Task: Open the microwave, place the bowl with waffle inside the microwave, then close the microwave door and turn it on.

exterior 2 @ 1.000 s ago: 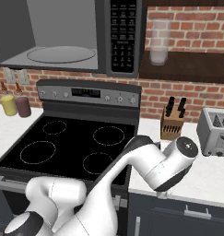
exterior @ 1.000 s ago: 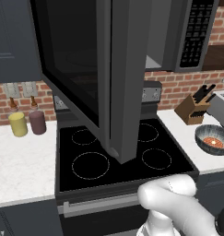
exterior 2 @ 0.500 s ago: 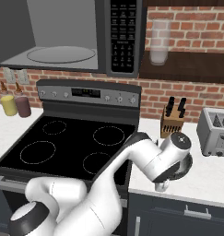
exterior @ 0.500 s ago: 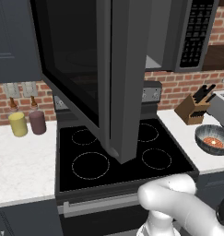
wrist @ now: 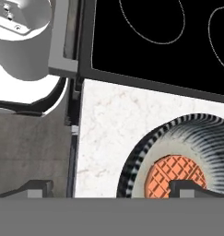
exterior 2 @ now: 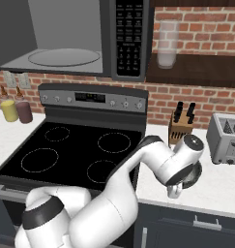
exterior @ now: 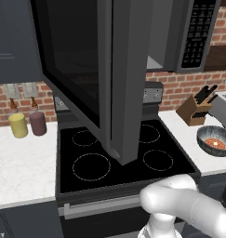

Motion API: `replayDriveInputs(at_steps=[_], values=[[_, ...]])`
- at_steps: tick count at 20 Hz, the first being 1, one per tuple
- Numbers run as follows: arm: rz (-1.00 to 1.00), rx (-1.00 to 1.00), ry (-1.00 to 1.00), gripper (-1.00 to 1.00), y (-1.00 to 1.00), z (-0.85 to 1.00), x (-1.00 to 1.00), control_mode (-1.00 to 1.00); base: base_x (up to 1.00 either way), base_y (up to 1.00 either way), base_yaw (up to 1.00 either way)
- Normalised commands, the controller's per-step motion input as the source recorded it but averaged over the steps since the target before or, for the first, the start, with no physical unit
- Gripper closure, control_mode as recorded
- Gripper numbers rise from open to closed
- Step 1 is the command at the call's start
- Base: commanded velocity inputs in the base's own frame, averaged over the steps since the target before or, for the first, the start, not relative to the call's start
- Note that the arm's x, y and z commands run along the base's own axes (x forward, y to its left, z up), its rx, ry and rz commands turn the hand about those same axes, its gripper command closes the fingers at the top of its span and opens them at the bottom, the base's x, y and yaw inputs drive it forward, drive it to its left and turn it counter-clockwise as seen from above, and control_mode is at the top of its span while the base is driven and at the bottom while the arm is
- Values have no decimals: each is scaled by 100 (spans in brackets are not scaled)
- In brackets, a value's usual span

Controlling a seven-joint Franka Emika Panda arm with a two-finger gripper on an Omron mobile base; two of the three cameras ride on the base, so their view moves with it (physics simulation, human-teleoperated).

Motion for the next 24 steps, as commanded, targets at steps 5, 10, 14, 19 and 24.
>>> replayDriveInputs(at_steps=[5,10,14,19,24], values=[[0,0,5,-100,-22,-26,15,-100,0,0,0],[-1,0,3,-100,-16,-25,18,-100,0,0,0],[0,0,1,-100,-18,-16,23,-100,0,0,0],[0,0,1,-100,-18,-18,20,-100,0,0,0],[-1,0,0,-100,-13,-23,11,-100,0,0,0]])
